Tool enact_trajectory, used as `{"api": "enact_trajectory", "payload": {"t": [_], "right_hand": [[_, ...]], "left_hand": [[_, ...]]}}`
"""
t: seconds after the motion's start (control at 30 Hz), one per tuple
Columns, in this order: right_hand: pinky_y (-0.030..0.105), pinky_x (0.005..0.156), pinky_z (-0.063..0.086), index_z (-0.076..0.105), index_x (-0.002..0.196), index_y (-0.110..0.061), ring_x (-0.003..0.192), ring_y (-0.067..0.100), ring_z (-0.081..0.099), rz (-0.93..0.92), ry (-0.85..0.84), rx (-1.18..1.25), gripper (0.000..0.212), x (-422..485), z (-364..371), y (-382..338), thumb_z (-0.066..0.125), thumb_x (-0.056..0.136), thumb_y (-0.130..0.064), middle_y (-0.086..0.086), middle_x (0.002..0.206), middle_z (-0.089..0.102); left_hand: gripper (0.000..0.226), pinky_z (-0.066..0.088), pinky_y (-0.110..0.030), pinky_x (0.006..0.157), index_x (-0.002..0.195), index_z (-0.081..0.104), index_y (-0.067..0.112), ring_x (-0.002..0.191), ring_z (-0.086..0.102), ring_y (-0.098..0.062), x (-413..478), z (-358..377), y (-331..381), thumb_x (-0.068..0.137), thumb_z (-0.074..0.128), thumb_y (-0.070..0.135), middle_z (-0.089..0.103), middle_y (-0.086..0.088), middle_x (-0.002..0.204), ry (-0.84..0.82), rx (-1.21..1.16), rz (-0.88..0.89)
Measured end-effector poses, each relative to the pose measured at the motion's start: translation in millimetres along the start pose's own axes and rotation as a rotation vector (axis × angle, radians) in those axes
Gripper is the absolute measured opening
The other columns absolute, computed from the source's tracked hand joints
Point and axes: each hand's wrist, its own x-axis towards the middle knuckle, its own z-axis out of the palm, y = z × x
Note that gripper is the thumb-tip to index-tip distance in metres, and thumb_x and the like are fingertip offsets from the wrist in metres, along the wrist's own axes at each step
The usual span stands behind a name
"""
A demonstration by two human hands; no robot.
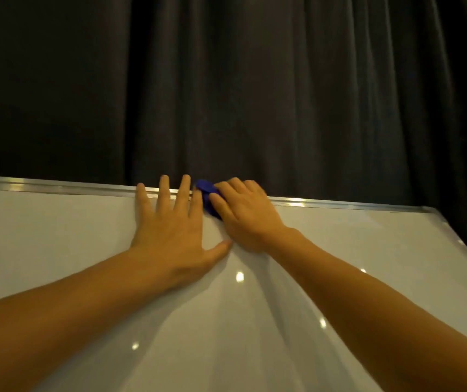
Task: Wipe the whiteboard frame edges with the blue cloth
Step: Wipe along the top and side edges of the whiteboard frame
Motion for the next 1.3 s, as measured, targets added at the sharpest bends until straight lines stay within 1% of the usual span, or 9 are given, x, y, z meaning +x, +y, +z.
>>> {"api": "enact_trajectory", "payload": {"t": [0.2,0.33,0.43,0.53,0.7,0.9,1.0,1.13,1.3], "right_hand": [[0.048,0.109,0.029,0.047,0.134,-0.025,0.119,0.028,0.044,0.387,-0.131,0.029,0.056,-86.0,-31.1,203.8,0.024,0.097,-0.060,0.003,0.131,0.051],[0.051,0.119,0.008,0.017,0.151,-0.043,0.138,0.035,0.023,0.299,-0.146,0.029,0.076,-80.3,-12.1,190.9,0.008,0.084,-0.079,0.002,0.149,0.038],[0.042,0.114,-0.015,-0.001,0.147,-0.054,0.148,0.023,0.001,0.189,-0.150,0.161,0.073,-81.3,0.2,173.0,0.006,0.081,-0.086,-0.004,0.161,0.021],[0.043,0.114,-0.015,0.002,0.151,-0.047,0.150,0.022,-0.004,0.193,-0.181,0.070,0.078,-96.7,-12.4,222.1,0.005,0.082,-0.084,-0.008,0.164,0.009],[0.050,0.120,-0.008,-0.002,0.154,-0.039,0.149,0.027,-0.019,0.490,-0.291,0.103,0.080,-120.0,-28.7,264.1,0.013,0.086,-0.079,-0.007,0.165,-0.008],[0.039,0.112,-0.019,-0.009,0.143,-0.060,0.148,0.021,-0.022,0.119,-0.221,0.190,0.066,-113.5,-13.5,199.2,0.009,0.084,-0.082,-0.011,0.164,-0.001],[0.048,0.120,-0.007,-0.005,0.149,-0.050,0.150,0.025,-0.014,0.153,-0.289,0.068,0.068,-125.3,-28.6,262.7,0.013,0.089,-0.075,-0.012,0.164,-0.004],[0.051,0.121,-0.001,-0.004,0.154,-0.037,0.149,0.030,-0.014,0.488,-0.386,0.013,0.070,-158.6,-44.3,351.8,0.015,0.094,-0.067,-0.006,0.164,-0.012],[0.040,0.114,-0.014,0.003,0.152,-0.046,0.148,0.028,-0.017,0.210,-0.291,0.131,0.079,-158.1,-26.5,339.7,0.008,0.081,-0.081,-0.007,0.165,-0.002]], "left_hand": [[0.122,-0.008,-0.068,0.110,0.152,-0.017,0.020,0.147,-0.014,-0.040,33.1,9.7,57.2,0.056,-0.010,0.096,-0.018,-0.010,0.162,-0.052,-0.010,-0.131],[0.122,-0.006,-0.066,0.112,0.152,-0.015,0.019,0.148,-0.012,-0.040,55.9,7.5,123.3,0.057,-0.009,0.096,-0.016,-0.011,0.163,-0.061,-0.044,-0.090],[0.121,-0.006,-0.063,0.113,0.152,-0.014,0.020,0.148,-0.013,-0.039,68.4,5.9,167.9,0.059,-0.005,0.095,-0.015,-0.011,0.163,-0.037,-0.043,-0.076],[0.121,-0.007,-0.062,0.114,0.152,-0.015,0.019,0.148,-0.014,-0.039,67.6,8.3,181.9,0.057,-0.006,0.094,-0.018,-0.010,0.162,-0.042,-0.029,-0.020],[0.118,-0.006,-0.060,0.117,0.152,-0.017,0.018,0.147,-0.016,-0.041,55.8,12.9,176.9,0.062,-0.007,0.093,-0.020,-0.013,0.161,-0.048,-0.034,0.002],[0.128,-0.004,-0.064,0.115,0.151,-0.019,0.018,0.147,-0.015,-0.042,61.6,1.7,220.7,0.043,-0.022,0.086,-0.019,-0.013,0.162,-0.081,-0.048,0.039],[0.126,-0.007,-0.063,0.113,0.151,-0.020,0.017,0.145,-0.018,-0.043,58.4,11.4,240.6,0.050,-0.016,0.092,-0.022,-0.012,0.161,-0.072,-0.087,0.036],[0.127,-0.010,-0.066,0.113,0.151,-0.020,0.018,0.143,-0.025,-0.046,62.1,22.4,265.5,0.049,-0.020,0.093,-0.028,-0.012,0.159,-0.089,-0.075,0.068],[0.116,-0.005,-0.066,0.113,0.152,-0.016,0.018,0.143,-0.021,-0.047,89.8,19.7,341.6,0.063,-0.003,0.091,-0.021,-0.013,0.161,-0.083,-0.066,0.037]]}}
